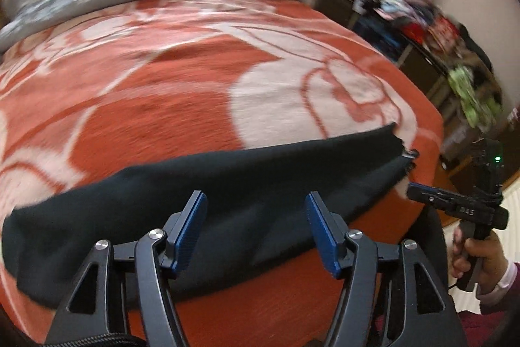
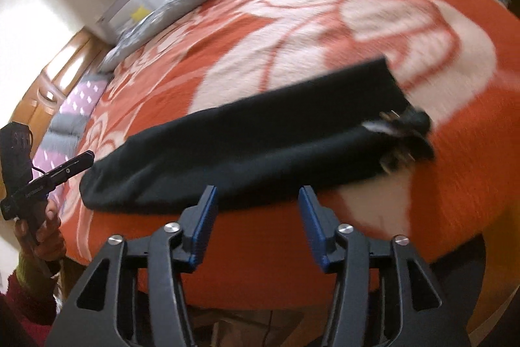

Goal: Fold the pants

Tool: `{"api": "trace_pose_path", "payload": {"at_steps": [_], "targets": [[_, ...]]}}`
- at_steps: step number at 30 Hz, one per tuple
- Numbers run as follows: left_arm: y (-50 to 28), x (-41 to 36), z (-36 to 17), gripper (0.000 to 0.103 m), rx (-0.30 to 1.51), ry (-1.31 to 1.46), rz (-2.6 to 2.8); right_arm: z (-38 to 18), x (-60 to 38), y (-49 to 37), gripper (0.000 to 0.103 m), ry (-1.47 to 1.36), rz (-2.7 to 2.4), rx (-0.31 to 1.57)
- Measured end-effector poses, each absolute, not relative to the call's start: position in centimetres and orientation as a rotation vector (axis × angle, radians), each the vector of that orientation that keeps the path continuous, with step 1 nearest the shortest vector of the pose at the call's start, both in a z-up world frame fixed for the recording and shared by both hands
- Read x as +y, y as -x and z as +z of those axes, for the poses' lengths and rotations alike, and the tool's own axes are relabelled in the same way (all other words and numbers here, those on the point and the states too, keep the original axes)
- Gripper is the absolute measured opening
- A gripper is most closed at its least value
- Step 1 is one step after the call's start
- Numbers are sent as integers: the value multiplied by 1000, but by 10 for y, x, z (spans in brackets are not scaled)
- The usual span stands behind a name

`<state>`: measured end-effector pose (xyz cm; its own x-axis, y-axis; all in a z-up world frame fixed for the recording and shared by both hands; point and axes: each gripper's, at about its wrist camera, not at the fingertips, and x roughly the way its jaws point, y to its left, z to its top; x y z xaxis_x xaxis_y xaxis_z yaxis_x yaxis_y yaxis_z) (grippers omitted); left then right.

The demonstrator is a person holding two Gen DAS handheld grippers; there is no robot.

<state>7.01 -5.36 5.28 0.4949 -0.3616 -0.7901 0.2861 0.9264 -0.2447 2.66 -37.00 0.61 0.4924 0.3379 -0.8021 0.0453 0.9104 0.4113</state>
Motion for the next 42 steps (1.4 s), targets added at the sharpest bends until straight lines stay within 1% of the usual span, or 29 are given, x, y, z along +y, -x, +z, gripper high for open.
{"api": "trace_pose_path", "payload": {"at_steps": [5, 7, 8, 18, 22, 24, 25, 26, 27, 28, 33, 34, 37, 39, 41, 42], "targets": [[-101, -101, 51, 67, 1036, 24, -500, -3, -393, -20, 58, -504, 116, 1031], [-113, -119, 49, 67, 1060, 1, -541, -7, -401, -21, 64, -543, 82, 1029], [-119, -127, 48, 68, 1068, -10, -552, -8, -405, -21, 65, -557, 69, 1024], [-175, -212, 31, 70, 1189, -123, -735, -27, -440, -27, 66, -811, -21, 964], [-189, -253, 16, 72, 1240, -205, -801, -33, -452, -24, 65, -895, -42, 907], [-195, -272, 8, 72, 1263, -241, -830, -33, -454, -24, 60, -902, -46, 886], [-196, -280, 4, 72, 1270, -253, -837, -34, -456, -24, 47, -886, -58, 885], [-199, -288, 0, 72, 1279, -266, -842, -34, -455, -25, 28, -881, -63, 886], [-202, -297, -4, 72, 1289, -277, -849, -37, -458, -24, 18, -884, -57, 889], [-204, -305, -8, 72, 1299, -284, -855, -39, -461, -23, 13, -893, -48, 889], [-212, -341, -22, 71, 1338, -305, -903, -37, -481, -9, 11, -911, -12, 845], [-214, -349, -26, 69, 1352, -306, -915, -37, -484, -6, 11, -911, -9, 843], [-219, -366, -39, 57, 1396, -304, -930, -40, -488, 0, 11, -911, 8, 840], [-222, -372, -45, 51, 1400, -284, -930, -40, -487, 1, 11, -890, 18, 837], [-223, -375, -45, 33, 1398, -251, -956, -37, -482, 0, 11, -860, 20, 836], [-224, -377, -44, 20, 1402, -237, -971, -36, -481, 1, 11, -847, 25, 834]]}}
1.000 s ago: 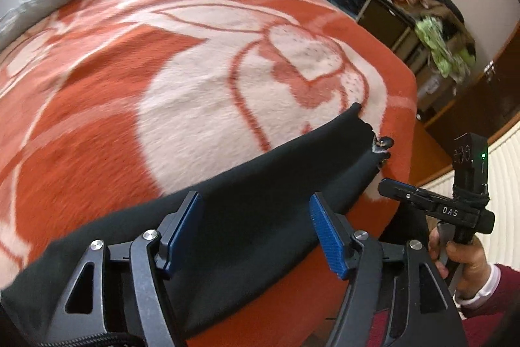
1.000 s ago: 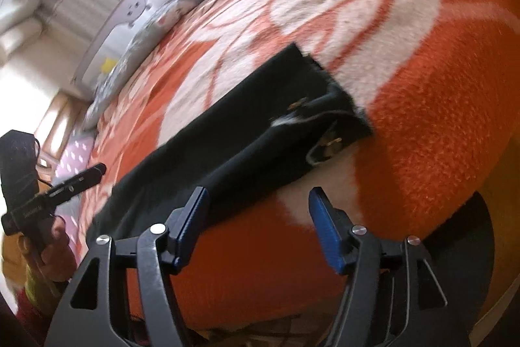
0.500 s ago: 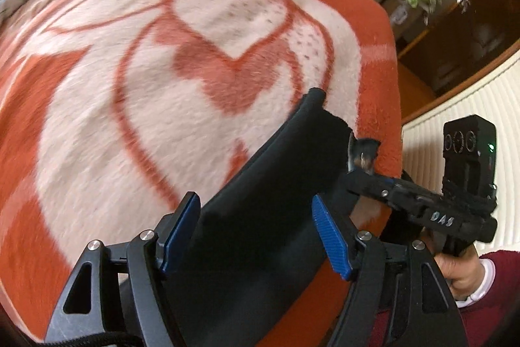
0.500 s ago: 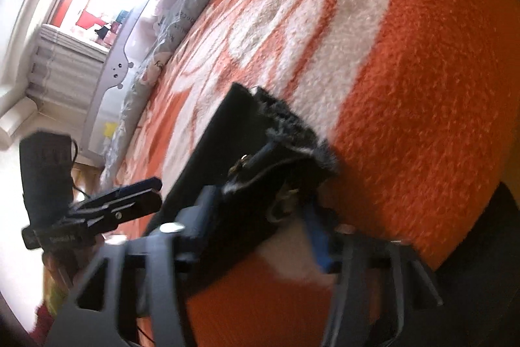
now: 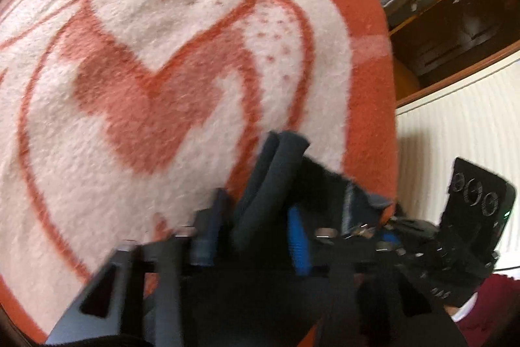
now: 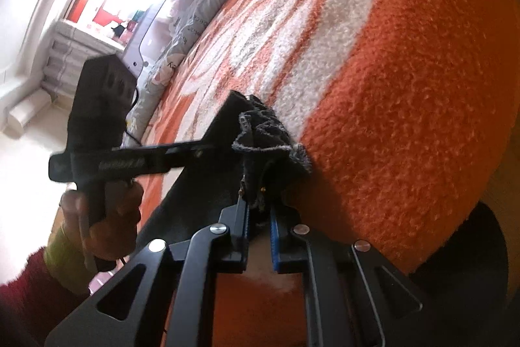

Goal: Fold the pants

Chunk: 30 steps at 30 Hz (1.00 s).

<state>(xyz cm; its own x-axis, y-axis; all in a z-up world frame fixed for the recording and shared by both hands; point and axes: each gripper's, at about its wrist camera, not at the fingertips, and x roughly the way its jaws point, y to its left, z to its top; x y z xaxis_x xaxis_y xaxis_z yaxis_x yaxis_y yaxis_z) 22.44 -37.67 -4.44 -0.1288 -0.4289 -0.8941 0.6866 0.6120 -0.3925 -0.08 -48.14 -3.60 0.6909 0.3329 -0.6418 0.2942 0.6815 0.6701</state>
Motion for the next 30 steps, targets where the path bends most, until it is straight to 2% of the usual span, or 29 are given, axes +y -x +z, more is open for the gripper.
{"api": "trace_pose_path", "payload": {"at_steps": [2, 4, 14, 21, 30], "targets": [[-222, -378, -40, 12, 1373, -234, -980, -33, -480, 0, 11, -834, 31, 833], [-218, -376, -34, 11, 1340, -238, -985, -30, -478, -3, 11, -830, 41, 826], [-206, -313, 43, 10, 1177, -71, -980, 30, -450, -14, 11, -772, 275, 699], [-183, -245, 85, 10, 1086, 68, -948, 68, -393, -29, 11, -687, 471, 696], [-158, -163, 81, 10, 1036, 162, -829, 59, -331, -51, 11, -596, 607, 787]]}}
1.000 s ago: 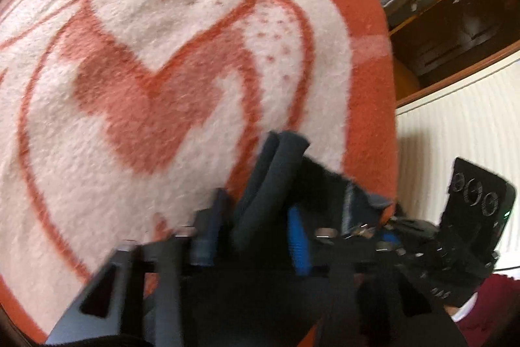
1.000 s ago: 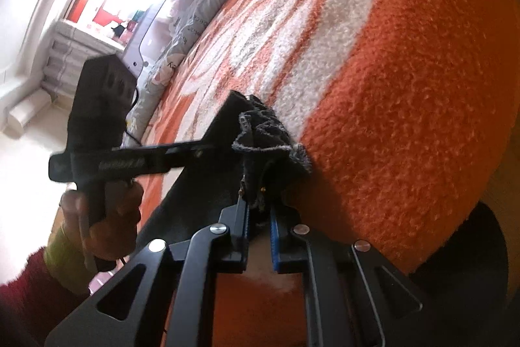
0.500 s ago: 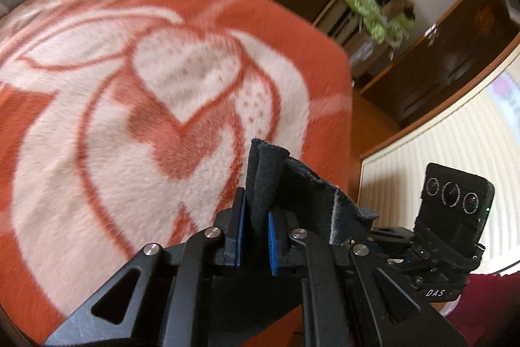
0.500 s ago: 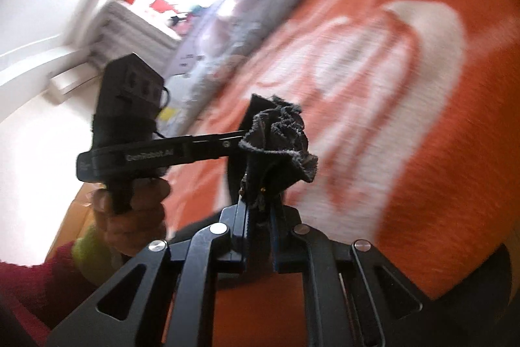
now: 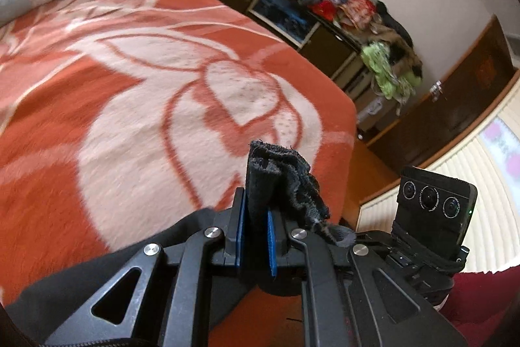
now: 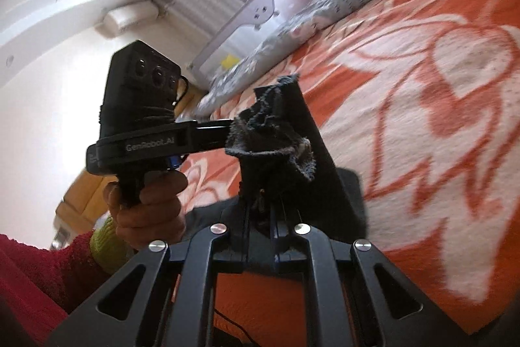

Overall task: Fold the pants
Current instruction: 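Lay the held end onto the folded pants and open both grippers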

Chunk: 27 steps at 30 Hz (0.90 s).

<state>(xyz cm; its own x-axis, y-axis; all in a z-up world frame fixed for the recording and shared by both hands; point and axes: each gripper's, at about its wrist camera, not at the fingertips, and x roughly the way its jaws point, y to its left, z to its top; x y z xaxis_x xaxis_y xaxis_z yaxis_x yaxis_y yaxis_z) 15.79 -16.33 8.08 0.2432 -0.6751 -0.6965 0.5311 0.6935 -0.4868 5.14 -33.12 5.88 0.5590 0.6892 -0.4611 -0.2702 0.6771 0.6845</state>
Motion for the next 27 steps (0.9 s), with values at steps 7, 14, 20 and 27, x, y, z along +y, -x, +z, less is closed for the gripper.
{"api": "trace_pose_path", "payload": {"at_steps": [7, 14, 20, 27], "targets": [[-156, -114, 41, 9, 1085, 275, -719, 34, -292, -65, 12, -554, 650, 881], [-154, -83, 5, 7, 1133, 337, -611, 5, -264, -80, 14, -515, 665, 981], [-149, -64, -23, 7, 1180, 378, -535, -7, -242, -88, 24, -434, 649, 1046], [-138, -49, -31, 9, 1188, 413, -481, -3, -224, -84, 49, -388, 718, 1049]]}}
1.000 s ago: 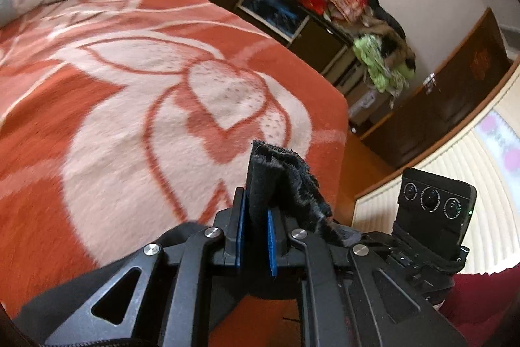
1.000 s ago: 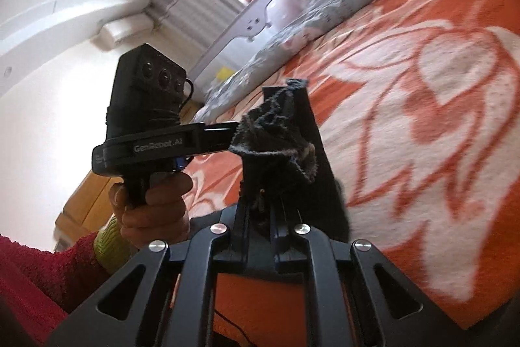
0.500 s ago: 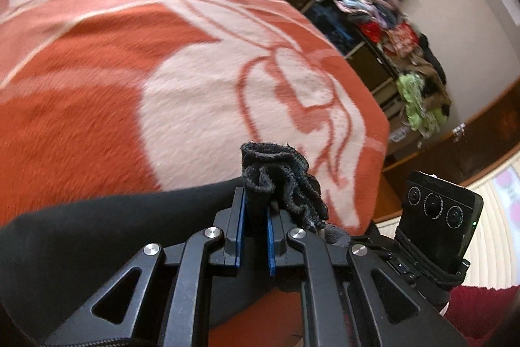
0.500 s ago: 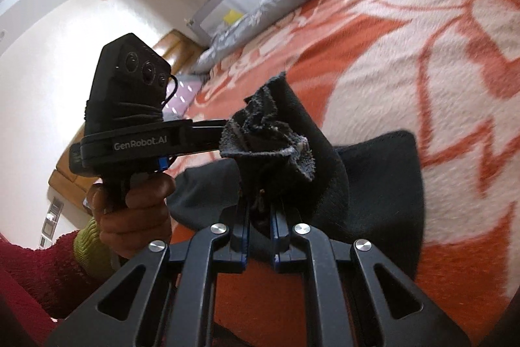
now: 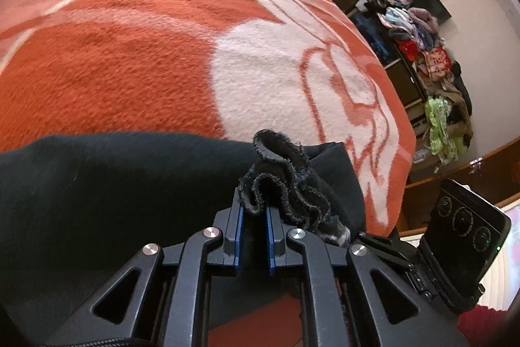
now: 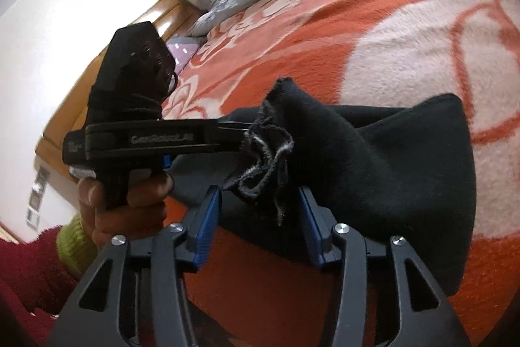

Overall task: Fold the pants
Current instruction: 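Lay the held end onto the folded pants and open both grippers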

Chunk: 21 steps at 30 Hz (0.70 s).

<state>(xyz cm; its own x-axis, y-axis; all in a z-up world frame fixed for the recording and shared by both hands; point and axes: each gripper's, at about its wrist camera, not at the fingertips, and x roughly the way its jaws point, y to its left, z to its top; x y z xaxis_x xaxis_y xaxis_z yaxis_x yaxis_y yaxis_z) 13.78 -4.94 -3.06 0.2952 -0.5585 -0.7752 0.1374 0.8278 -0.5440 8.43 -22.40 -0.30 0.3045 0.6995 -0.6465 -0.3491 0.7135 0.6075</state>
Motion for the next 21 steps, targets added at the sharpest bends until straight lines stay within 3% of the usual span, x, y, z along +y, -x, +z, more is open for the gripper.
{"api": "trace_pose_path", "payload": {"at_steps": [13, 16, 19, 21], "targets": [[-110, -9, -25, 20, 1152, 505, -393, 2, -220, -83, 49, -399, 760, 1051], [-100, 0, -20, 27, 1131, 508, -369, 13, -222, -86, 50, -401, 766, 1015], [-88, 11, -17, 41, 1113, 531, -327, 22, -222, -90, 49, -402, 765, 992], [-81, 19, -17, 43, 1103, 557, -307, 26, -221, -93, 49, -406, 767, 985]]}}
